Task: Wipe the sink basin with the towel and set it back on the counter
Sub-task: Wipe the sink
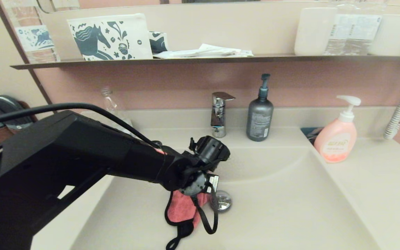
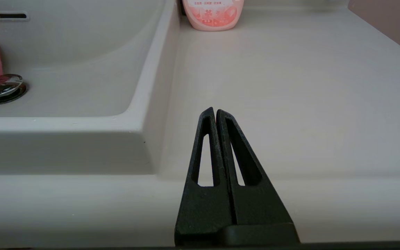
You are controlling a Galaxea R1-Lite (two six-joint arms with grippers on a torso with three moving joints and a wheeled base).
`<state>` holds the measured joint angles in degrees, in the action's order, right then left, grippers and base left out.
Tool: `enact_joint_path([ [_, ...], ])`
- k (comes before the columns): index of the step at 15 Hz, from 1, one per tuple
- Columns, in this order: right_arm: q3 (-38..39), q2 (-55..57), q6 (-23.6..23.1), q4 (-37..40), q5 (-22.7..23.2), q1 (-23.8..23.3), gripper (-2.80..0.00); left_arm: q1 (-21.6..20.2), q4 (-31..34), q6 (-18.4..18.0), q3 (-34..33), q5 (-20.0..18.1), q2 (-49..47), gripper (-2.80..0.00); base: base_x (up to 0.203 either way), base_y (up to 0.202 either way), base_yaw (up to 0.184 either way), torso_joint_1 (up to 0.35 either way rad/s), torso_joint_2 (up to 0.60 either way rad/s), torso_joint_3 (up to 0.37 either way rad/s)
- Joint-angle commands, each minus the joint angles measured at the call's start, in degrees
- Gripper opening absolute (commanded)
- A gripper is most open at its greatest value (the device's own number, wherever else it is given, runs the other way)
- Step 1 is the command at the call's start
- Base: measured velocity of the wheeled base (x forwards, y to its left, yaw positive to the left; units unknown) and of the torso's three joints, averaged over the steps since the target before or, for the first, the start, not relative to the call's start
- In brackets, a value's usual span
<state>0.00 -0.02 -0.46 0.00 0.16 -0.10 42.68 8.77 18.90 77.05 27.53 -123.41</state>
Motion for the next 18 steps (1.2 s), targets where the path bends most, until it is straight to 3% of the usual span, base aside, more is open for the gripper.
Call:
enact_joint_path([
  [1,0.0,0.0,0.0,0.0,0.0,0.0,-2.8,1.1,0.2,2.0,1.6,0.3,-0.7,-2.8,0.0,0.0,0.0,0.0,0.0,0.0],
  [7,0.0,0.0,0.0,0.0,0.0,0.0,-2.8,3.3,1.7,6.5,7.3,3.0,-5.4,-2.8,0.0,0.0,0.0,0.0,0.0,0.0],
  [13,0.0,0.0,-0.1,0.0,0.0,0.0,-2.8,5.5,14.3,13.9,18.6,2.9,-8.9,-2.8,0.0,0.0,0.0,0.0,0.0,0.0],
  [18,0.0,0.0,0.0,0.0,0.0,0.0,-2.8,8.3,16.2,15.6,20.1,3.0,-9.7,-2.8,0.0,0.0,0.0,0.0,0.0,0.0],
])
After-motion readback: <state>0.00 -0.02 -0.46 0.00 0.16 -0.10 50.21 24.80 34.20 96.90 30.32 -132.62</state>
